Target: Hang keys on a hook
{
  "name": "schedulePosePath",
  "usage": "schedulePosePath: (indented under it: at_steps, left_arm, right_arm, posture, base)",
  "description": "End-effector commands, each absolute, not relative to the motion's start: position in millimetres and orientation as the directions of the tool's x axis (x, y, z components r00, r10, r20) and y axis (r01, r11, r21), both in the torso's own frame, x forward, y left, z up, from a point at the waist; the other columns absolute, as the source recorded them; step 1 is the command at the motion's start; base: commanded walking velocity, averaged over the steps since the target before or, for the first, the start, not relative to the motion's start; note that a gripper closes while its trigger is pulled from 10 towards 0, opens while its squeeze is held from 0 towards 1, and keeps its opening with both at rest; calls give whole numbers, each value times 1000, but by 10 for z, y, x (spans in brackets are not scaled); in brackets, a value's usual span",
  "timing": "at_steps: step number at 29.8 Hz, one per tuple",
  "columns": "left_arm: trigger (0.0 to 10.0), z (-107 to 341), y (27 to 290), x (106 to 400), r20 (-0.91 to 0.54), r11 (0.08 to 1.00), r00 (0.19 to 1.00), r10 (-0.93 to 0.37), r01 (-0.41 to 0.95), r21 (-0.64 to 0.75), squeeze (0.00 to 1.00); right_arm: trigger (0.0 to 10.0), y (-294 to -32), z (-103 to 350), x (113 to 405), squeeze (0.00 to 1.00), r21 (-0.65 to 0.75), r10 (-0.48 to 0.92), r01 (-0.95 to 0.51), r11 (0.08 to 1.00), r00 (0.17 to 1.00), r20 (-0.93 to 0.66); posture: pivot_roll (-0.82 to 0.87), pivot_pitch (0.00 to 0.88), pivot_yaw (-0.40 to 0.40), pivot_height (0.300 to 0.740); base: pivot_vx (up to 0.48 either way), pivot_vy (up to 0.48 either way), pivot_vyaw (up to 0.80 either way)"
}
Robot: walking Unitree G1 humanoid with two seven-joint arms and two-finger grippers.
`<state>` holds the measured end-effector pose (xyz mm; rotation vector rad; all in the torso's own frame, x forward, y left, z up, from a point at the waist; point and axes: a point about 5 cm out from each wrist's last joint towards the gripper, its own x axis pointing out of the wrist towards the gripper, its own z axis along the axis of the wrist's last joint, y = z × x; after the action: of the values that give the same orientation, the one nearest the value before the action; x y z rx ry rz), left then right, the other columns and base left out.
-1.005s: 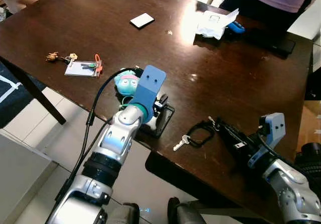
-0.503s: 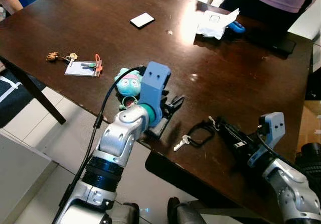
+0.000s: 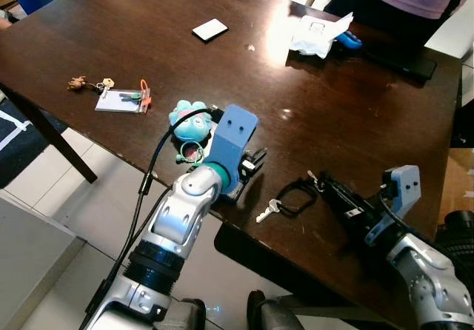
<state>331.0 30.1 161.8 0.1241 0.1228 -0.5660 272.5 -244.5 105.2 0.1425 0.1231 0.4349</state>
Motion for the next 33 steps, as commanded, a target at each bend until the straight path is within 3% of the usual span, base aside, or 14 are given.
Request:
schedulePosePath:
  at_steps: [1, 21, 30, 31, 32, 33]
  left_arm:
    - [10000, 1556, 305, 3283, -174, 839, 837, -519, 538, 86, 0]
    - [10000, 1415, 446, 3346, -182, 875, 887, -424, 453, 170, 0]
    - [10000, 1401, 490, 3371, -190, 897, 902, -389, 418, 147, 0]
    - [9922, 1400, 499, 3380, -193, 902, 904, -381, 410, 138, 0]
    - [8902, 1401, 506, 3389, -193, 906, 907, -375, 403, 131, 0]
    - [8902, 1400, 509, 3394, -193, 908, 908, -373, 400, 127, 0]
  right_arm:
    - [10000, -2476, 720, 2580, 0, 244, 408, -354, 903, 884, -229]
    - [10000, -2454, 724, 2598, 0, 245, 414, -360, 900, 882, -226]
    - [10000, -2449, 721, 2597, 0, 246, 415, -360, 900, 881, -229]
    - [10000, -2445, 721, 2599, 0, 246, 415, -360, 900, 880, -229]
    - [10000, -2445, 719, 2599, 0, 246, 414, -359, 900, 881, -230]
    - [10000, -2447, 716, 2599, 0, 246, 414, -359, 900, 881, -230]
  posture:
    - [-12, 205, 82, 740]
    - [-10, 212, 80, 740]
    - [-7, 215, 78, 740]
    - [-6, 217, 79, 740]
    - [-6, 217, 80, 740]
    - [-6, 217, 80, 740]
  base:
    - [0, 0, 0]
    - [0, 0, 0]
    - [0, 0, 0]
    - [0, 0, 0]
    - [0, 0, 0]
    - [0, 0, 0]
